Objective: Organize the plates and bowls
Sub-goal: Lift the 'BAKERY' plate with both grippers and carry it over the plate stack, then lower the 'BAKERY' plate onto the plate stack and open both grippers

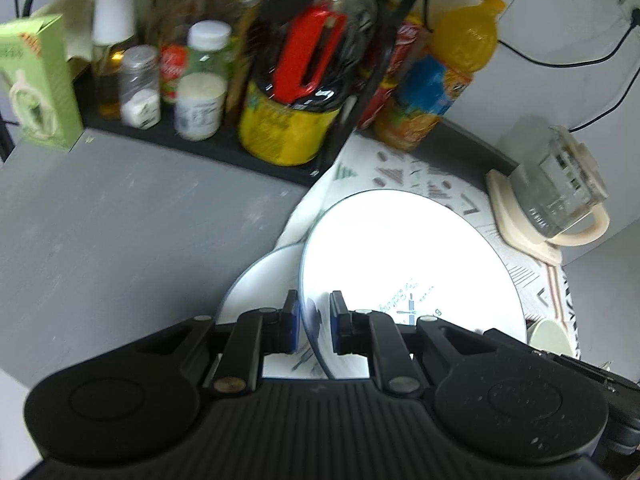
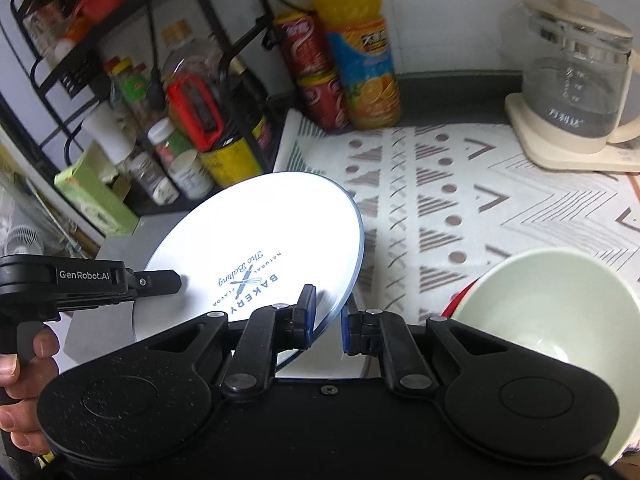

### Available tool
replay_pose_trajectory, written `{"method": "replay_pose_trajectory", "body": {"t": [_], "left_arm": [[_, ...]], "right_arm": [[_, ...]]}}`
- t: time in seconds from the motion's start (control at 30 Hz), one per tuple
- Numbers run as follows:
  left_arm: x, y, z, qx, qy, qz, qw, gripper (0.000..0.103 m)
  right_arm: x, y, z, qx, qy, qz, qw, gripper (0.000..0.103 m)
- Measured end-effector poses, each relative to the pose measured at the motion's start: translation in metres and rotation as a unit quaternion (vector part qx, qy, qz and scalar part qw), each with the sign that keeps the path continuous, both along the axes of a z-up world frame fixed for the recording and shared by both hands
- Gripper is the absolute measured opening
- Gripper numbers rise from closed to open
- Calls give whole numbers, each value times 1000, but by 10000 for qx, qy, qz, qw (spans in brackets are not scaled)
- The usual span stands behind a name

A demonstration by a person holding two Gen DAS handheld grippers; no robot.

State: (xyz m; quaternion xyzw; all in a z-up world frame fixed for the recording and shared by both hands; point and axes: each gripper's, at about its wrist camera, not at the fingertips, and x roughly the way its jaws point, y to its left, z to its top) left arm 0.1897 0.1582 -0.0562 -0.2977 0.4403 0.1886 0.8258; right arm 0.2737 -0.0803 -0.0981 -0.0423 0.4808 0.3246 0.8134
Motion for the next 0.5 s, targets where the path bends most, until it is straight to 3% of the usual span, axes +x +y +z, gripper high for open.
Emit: {"method": "replay_pose_trajectory", "body": {"t": [0.5], "left_arm": [[-27,1,-30,-131,457,-100,9988,13]], "right_arm": [[-38,1,-22,-507,42,103,9987,13]]}}
